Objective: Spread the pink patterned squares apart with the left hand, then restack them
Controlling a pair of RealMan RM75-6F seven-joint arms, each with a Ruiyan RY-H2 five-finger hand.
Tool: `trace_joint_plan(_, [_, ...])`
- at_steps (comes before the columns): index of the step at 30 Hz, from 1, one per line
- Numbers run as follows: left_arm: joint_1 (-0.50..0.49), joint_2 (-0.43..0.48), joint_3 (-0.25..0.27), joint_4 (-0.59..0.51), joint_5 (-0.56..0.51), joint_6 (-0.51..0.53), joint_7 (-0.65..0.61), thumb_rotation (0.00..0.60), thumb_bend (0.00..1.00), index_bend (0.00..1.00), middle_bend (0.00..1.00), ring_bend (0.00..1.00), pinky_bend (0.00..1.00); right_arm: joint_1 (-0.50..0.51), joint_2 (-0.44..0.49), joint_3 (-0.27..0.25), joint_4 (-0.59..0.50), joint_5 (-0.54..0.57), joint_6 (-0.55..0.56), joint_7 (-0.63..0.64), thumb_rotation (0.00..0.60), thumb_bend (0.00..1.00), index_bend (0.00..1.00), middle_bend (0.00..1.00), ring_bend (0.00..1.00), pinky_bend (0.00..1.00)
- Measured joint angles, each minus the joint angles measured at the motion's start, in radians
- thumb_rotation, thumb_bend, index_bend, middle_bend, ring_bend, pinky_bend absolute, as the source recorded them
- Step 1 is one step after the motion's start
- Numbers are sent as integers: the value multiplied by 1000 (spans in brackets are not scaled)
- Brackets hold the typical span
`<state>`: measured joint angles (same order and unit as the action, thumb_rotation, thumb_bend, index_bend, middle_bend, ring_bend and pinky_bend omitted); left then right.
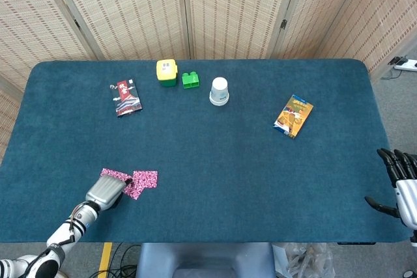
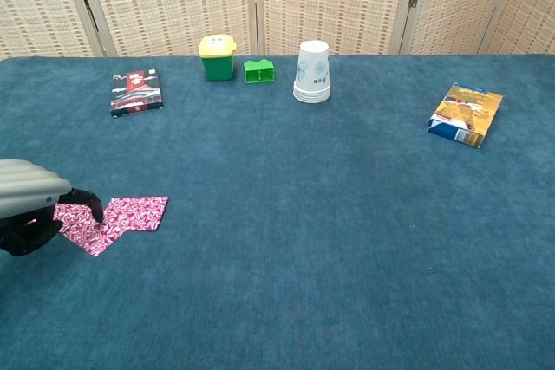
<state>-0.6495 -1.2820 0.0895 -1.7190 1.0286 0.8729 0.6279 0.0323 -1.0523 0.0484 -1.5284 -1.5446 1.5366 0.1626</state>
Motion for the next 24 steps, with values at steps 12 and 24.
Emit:
trace_joint_plan(12, [14,54,27,-128,35,77,25,600,753,311,973,886,1000,3,-1,1,1,-3,-2,-1,600,92,0,125,3,61])
trace_joint_plan(24, [10,21,3,-18,28,63,-23,600,753,305,973,886,1000,0,-1,1,0,-2,0,-2,600,91,0,125,3,61])
